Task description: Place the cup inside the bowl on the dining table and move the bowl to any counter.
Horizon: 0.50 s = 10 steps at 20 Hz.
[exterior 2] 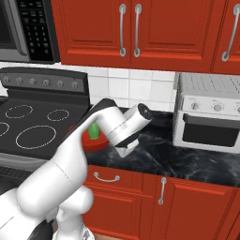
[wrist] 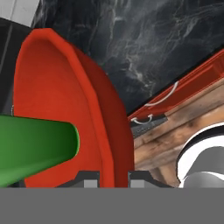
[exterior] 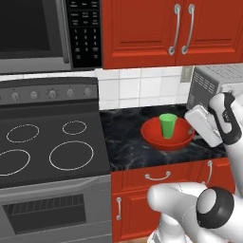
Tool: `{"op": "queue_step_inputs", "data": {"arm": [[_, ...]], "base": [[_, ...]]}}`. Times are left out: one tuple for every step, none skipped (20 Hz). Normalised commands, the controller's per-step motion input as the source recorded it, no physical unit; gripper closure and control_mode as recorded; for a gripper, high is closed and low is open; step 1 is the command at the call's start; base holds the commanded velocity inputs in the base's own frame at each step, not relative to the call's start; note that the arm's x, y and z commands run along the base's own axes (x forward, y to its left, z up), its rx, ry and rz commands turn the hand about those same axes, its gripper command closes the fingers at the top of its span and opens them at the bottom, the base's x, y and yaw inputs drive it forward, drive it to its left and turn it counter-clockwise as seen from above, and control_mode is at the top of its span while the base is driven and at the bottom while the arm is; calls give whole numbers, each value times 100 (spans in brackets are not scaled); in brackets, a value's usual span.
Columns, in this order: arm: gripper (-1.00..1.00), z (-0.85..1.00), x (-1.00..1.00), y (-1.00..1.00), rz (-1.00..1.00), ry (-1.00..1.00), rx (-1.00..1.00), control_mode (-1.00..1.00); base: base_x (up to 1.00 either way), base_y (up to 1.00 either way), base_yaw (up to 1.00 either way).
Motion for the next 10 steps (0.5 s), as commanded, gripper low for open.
{"op": "queue_step_inputs", "data": {"arm": [[100,0,5,0,-15,-2,0,-100],[100,0,5,0,-15,-2,0,-100],[100,0,8,1,-15,-3,0,-100],[100,0,11,0,-15,-3,0,-100],[100,0,16,0,-15,-3,0,-100],[100,0,20,0,-15,-2,0,-100],[100,0,21,0,-15,-1,0,-100],[100,-1,21,1,-15,-1,0,-100],[100,-3,21,1,-15,-1,0,-100],[100,-1,21,9,-13,-1,0,-100]], "base": [[0,0,0],[0,0,0],[0,0,0],[0,0,0],[0,0,0],[0,0,0],[0,0,0],[0,0,0],[0,0,0],[0,0,0]]}}
